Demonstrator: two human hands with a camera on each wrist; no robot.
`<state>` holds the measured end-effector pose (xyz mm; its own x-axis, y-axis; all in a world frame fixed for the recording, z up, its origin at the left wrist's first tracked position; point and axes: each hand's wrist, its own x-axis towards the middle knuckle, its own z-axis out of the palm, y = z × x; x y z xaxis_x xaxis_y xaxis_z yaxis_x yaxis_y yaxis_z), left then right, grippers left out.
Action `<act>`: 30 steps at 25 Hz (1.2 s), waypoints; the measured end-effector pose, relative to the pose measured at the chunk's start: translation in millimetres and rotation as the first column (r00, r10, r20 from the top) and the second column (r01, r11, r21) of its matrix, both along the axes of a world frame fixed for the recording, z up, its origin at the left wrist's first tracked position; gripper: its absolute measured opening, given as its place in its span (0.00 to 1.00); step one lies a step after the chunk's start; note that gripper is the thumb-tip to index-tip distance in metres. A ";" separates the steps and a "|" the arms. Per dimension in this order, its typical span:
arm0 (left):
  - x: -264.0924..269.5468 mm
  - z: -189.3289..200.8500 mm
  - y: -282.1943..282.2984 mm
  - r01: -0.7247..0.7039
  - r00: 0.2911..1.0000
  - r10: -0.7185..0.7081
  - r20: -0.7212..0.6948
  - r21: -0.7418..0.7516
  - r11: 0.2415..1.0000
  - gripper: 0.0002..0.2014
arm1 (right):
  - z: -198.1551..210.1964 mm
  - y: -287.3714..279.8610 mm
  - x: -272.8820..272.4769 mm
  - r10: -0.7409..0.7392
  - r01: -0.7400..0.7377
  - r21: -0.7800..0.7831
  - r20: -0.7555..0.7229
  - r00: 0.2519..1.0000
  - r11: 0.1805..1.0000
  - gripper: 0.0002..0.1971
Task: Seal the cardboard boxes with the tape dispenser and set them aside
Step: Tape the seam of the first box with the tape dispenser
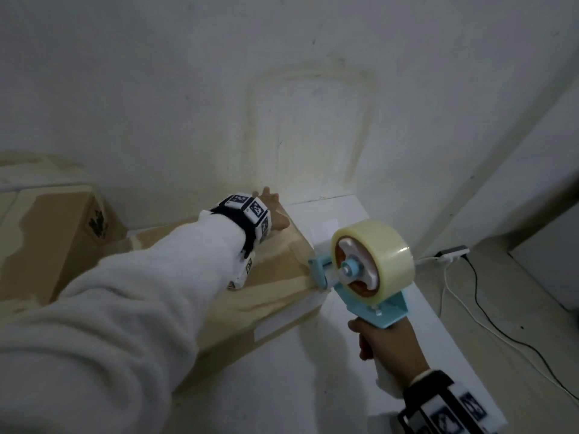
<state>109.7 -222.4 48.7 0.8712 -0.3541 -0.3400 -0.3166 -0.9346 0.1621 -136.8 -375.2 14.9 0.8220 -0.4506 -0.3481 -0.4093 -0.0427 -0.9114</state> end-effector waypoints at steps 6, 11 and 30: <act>-112.5 -12.1 -4.5 0.271 0.962 -0.274 -0.017 0.215 0.938 0.63 | -4.7 -5.5 -1.6 0.032 -0.034 0.049 0.032 0.999 0.998 0.09; -115.9 -47.9 -17.9 0.254 0.942 -0.299 0.150 0.259 0.932 0.49 | 1.0 -8.8 0.1 0.101 -0.102 0.031 0.018 0.995 0.994 0.07; -102.3 -42.2 -19.0 0.253 0.954 -0.268 0.133 0.119 0.960 0.44 | 9.9 -43.4 -39.4 0.220 -0.222 -0.030 -0.062 0.974 0.975 0.11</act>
<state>7.4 -241.4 6.5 0.7959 -0.5462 -0.2610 -0.5643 -0.8255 0.0067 -176.2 -418.6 24.7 0.8815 -0.2737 -0.3847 -0.4382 -0.1711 -0.8824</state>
